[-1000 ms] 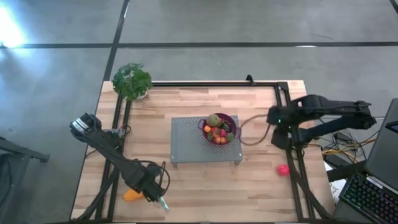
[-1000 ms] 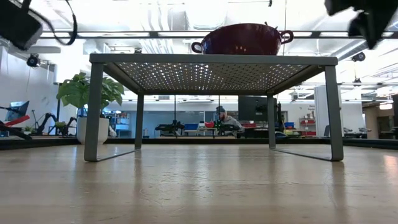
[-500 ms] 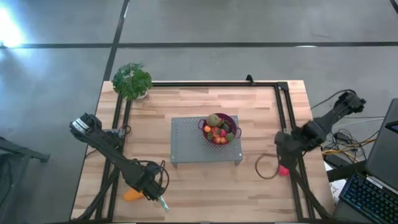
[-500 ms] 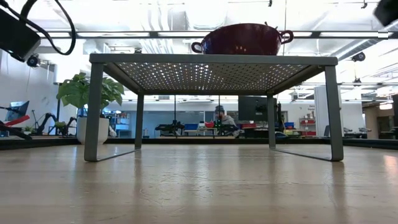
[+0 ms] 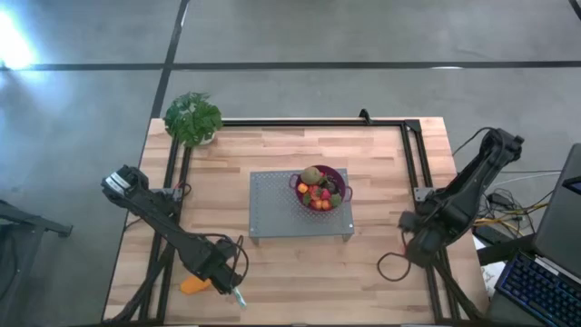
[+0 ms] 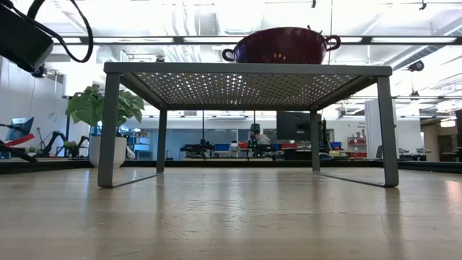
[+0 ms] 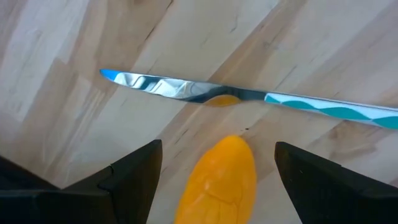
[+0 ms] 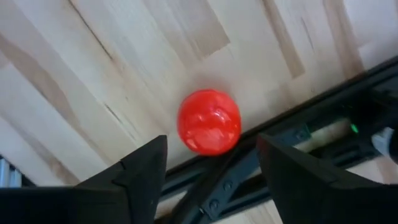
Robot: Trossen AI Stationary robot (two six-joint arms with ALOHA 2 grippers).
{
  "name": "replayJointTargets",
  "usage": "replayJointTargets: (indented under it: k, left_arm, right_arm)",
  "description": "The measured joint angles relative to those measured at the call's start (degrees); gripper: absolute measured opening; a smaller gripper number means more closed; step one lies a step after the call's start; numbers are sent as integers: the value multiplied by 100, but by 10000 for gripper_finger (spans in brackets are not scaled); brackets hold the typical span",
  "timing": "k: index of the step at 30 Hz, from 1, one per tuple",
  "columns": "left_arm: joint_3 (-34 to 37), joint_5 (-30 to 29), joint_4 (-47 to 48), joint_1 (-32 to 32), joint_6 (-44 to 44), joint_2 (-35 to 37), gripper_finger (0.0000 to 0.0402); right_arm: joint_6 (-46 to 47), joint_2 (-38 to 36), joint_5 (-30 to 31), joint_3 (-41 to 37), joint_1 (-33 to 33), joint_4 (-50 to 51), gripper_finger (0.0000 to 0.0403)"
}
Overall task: Pick & Place Fruit
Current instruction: Put the tomato in the purple strainer bowl on the shelf
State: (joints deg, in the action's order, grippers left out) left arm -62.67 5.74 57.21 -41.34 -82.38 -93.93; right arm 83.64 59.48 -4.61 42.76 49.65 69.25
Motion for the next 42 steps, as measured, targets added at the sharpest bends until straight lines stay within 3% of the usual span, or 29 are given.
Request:
replayJointTargets:
  k: [24,33,42]
  left_arm:
    - [12,-196,-72,0,-15,0,314]
    - [12,-223,-131,0,-15,0,314]
    - [12,-223,-174,0,-15,0,314]
  right_arm:
    - [-393,1563,-440,-284,14,-772,353]
    - [-438,2016,-694,-718,78,-2103,330]
    - [-585,2093,-898,-732,113,-2270,282]
